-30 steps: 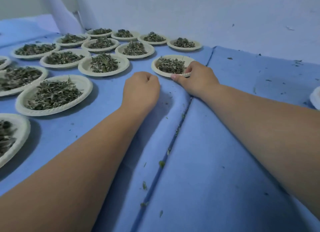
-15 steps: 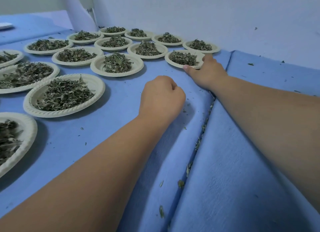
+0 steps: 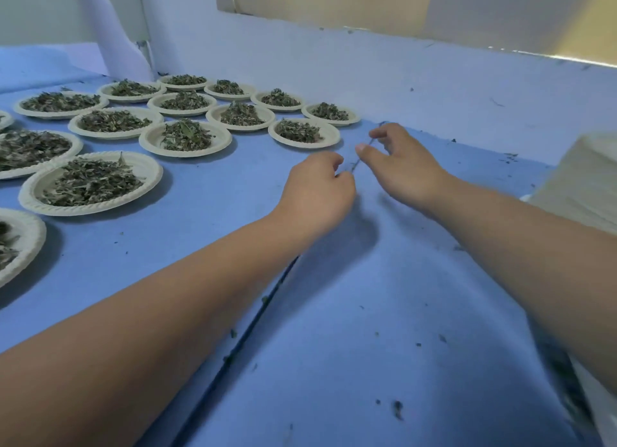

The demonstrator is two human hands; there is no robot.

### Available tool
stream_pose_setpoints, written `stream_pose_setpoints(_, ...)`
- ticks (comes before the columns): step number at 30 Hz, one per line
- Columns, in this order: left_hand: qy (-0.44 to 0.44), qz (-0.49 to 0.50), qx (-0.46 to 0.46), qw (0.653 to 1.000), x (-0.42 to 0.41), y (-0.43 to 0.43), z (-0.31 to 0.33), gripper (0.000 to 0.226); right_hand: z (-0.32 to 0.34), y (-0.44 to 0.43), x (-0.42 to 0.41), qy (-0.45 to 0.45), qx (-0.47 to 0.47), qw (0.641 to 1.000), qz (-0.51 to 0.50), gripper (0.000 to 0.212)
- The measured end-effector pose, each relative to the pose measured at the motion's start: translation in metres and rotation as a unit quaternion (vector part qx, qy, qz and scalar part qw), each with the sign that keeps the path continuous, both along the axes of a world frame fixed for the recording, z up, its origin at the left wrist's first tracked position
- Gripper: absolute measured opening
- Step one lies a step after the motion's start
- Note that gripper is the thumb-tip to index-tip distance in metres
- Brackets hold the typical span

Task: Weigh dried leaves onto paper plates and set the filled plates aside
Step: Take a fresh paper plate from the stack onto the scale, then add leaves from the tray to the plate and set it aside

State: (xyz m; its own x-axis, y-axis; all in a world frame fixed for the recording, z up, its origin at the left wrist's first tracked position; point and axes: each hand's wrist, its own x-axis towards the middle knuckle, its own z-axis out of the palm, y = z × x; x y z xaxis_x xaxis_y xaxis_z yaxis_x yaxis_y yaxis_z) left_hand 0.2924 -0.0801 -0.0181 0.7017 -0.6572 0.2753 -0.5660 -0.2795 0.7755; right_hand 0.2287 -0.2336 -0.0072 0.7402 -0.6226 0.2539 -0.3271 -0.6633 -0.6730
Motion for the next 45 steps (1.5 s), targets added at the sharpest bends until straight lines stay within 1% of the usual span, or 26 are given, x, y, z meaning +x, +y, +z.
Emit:
stream_pose_setpoints(2, -0.001, -0.010, -0.020, 1.000, -0.025, -0.008, 0.006, 0.014, 0.013, 0.009, -0.036, -0.004, -0.028, 1.000, 0.004, 0.048)
stream_pose_setpoints(4, -0.012, -0.035, -0.022, 0.999, -0.052, -0.016, 0.014, 0.030, 0.021, 0.020, -0.072, 0.002, -0.037, 0.999, 0.005, 0.044)
stream_pose_setpoints(6, -0.023, -0.059, -0.023, 0.998, -0.082, -0.025, 0.024, 0.042, 0.025, 0.030, -0.111, -0.011, -0.047, 0.999, 0.000, 0.038)
stream_pose_setpoints(11, -0.103, -0.102, -0.030, 0.989, -0.146, -0.046, 0.038, 0.051, 0.023, 0.037, -0.223, -0.059, -0.064, 0.995, -0.052, 0.035)
stream_pose_setpoints(14, -0.193, -0.133, -0.041, 0.971, -0.179, -0.057, 0.047, 0.053, 0.013, 0.019, -0.297, -0.093, -0.039, 0.988, -0.114, 0.032)
stream_pose_setpoints(17, -0.287, -0.188, -0.038, 0.938, -0.213, -0.073, 0.062, 0.055, 0.001, -0.002, -0.360, -0.103, -0.030, 0.974, -0.198, 0.028)
stream_pose_setpoints(19, -0.342, -0.189, -0.002, 0.921, -0.233, -0.090, 0.075, 0.059, -0.008, -0.015, -0.394, -0.079, -0.071, 0.958, -0.266, 0.025)
stream_pose_setpoints(21, -0.383, -0.178, 0.041, 0.906, -0.249, -0.109, 0.086, 0.056, -0.013, -0.026, -0.420, -0.038, -0.134, 0.934, -0.330, 0.024)
stream_pose_setpoints(23, -0.430, -0.174, 0.097, 0.880, -0.261, -0.125, 0.092, 0.050, -0.016, -0.035, -0.436, 0.022, -0.168, 0.918, -0.359, 0.025)
stream_pose_setpoints(25, -0.492, -0.174, 0.156, 0.839, -0.270, -0.137, 0.092, 0.043, -0.018, -0.039, -0.440, 0.119, -0.170, 0.901, -0.380, 0.020)
stream_pose_setpoints(26, -0.520, -0.172, 0.175, 0.818, -0.273, -0.140, 0.092, 0.038, -0.019, -0.038, -0.439, 0.156, -0.171, 0.893, -0.385, 0.020)
stream_pose_setpoints(27, -0.542, -0.168, 0.185, 0.802, -0.273, -0.142, 0.093, 0.033, -0.020, -0.038, -0.437, 0.175, -0.174, 0.889, -0.387, 0.023)
stream_pose_setpoints(29, -0.566, -0.157, 0.195, 0.785, -0.272, -0.146, 0.095, 0.028, -0.020, -0.037, -0.434, 0.180, -0.185, 0.884, -0.390, 0.024)
stream_pose_setpoints(33, -0.585, -0.140, 0.219, 0.768, -0.267, -0.150, 0.095, 0.025, -0.020, -0.036, -0.433, 0.169, -0.191, 0.889, -0.379, 0.028)
stream_pose_setpoints(37, -0.629, -0.147, 0.224, 0.730, -0.264, -0.152, 0.093, 0.024, -0.023, -0.035, -0.434, 0.161, -0.196, 0.892, -0.373, 0.030)
stream_pose_setpoints(38, -0.632, -0.151, 0.221, 0.727, -0.262, -0.154, 0.093, 0.023, -0.023, -0.035, -0.434, 0.158, -0.198, 0.893, -0.373, 0.030)
stream_pose_setpoints(40, -0.626, -0.156, 0.212, 0.734, -0.260, -0.156, 0.093, 0.023, -0.023, -0.036, -0.434, 0.154, -0.200, 0.892, -0.375, 0.030)
stream_pose_setpoints(45, -0.577, -0.173, 0.165, 0.781, -0.254, -0.159, 0.090, 0.039, -0.026, -0.039, -0.434, 0.150, -0.204, 0.889, -0.381, 0.030)
